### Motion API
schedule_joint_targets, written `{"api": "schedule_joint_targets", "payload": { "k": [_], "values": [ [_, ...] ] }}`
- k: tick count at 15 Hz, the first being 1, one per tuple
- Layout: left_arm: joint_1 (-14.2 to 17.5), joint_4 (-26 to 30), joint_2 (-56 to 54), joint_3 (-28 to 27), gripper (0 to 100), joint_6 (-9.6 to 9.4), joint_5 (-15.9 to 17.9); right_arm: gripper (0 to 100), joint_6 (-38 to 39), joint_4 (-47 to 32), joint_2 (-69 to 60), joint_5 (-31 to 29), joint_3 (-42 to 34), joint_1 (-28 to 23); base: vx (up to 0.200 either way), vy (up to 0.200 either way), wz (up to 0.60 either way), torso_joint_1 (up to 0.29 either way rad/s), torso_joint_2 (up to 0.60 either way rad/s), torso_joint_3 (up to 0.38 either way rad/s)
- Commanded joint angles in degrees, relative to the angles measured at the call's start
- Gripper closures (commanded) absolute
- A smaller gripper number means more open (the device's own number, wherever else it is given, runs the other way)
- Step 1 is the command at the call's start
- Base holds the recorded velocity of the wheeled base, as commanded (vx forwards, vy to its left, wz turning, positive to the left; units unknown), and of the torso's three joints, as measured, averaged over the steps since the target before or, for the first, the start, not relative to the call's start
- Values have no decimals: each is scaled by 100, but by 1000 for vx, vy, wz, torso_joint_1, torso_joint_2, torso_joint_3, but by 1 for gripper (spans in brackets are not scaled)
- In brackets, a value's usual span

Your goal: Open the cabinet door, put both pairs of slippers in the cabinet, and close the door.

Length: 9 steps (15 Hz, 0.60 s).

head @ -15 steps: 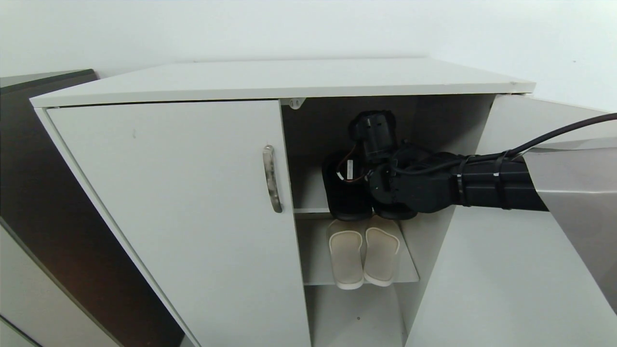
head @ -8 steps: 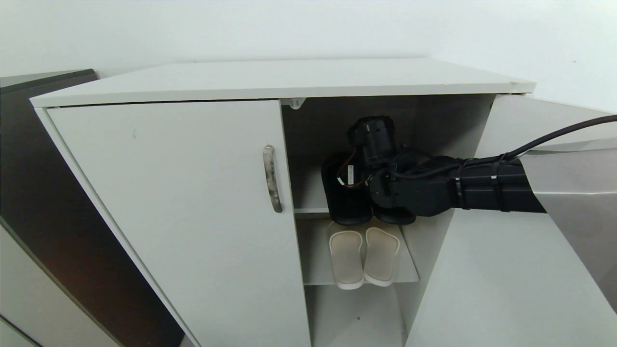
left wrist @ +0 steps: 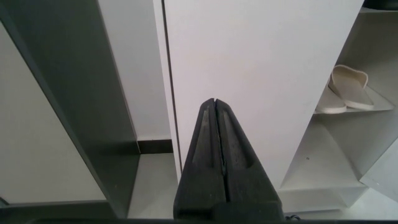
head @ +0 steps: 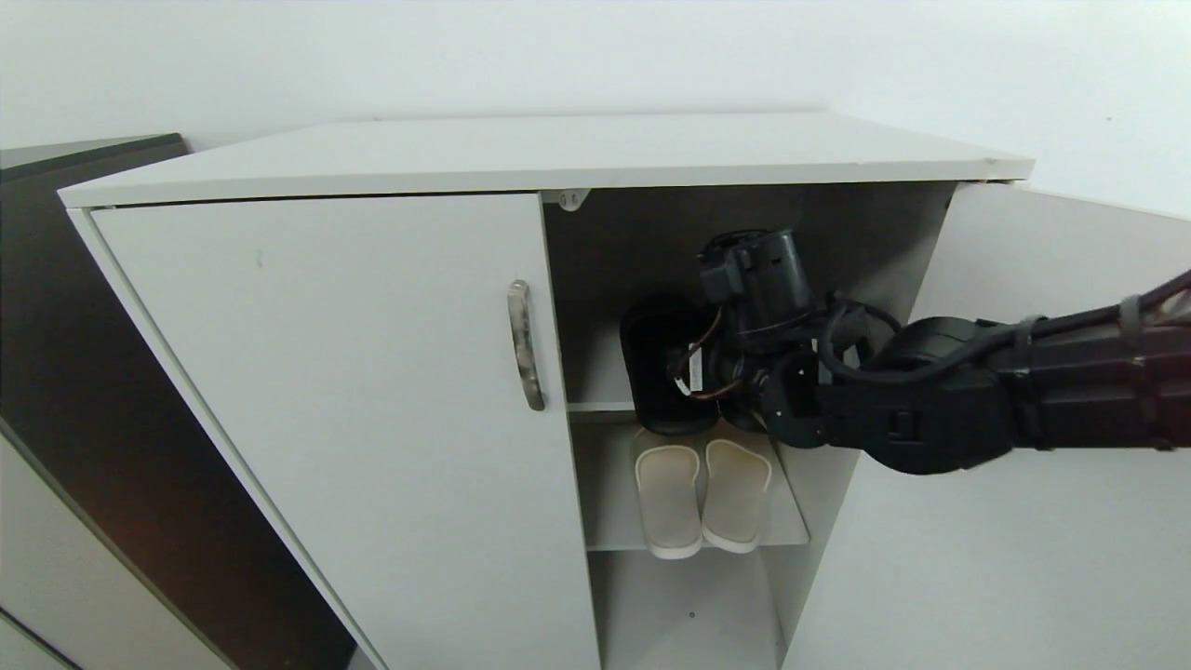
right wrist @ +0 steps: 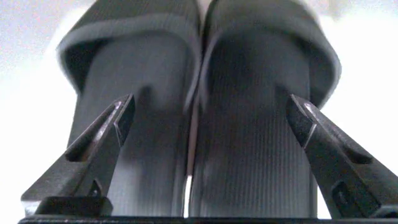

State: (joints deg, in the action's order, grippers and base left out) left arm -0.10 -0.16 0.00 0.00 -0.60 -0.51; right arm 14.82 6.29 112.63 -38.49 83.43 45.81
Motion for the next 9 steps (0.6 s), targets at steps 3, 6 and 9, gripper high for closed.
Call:
{"api": "schedule_joint_targets", "payload": {
  "k": [3,6,9],
  "values": [
    [1,-2,9,0,100,7,-2,100,-59,1006,-1041,-1,-1532,464,0,0,0,0,0,0],
    [1,-2,0,0,100,7,7,100,-155,1041,-1041,43,-1558,508,0,0,0,0,0,0],
    [1,-2,0,0,100,16,7,100,-155,1164,-848,8,-1558,604,0,0,0,0,0,0]
  ]
}}
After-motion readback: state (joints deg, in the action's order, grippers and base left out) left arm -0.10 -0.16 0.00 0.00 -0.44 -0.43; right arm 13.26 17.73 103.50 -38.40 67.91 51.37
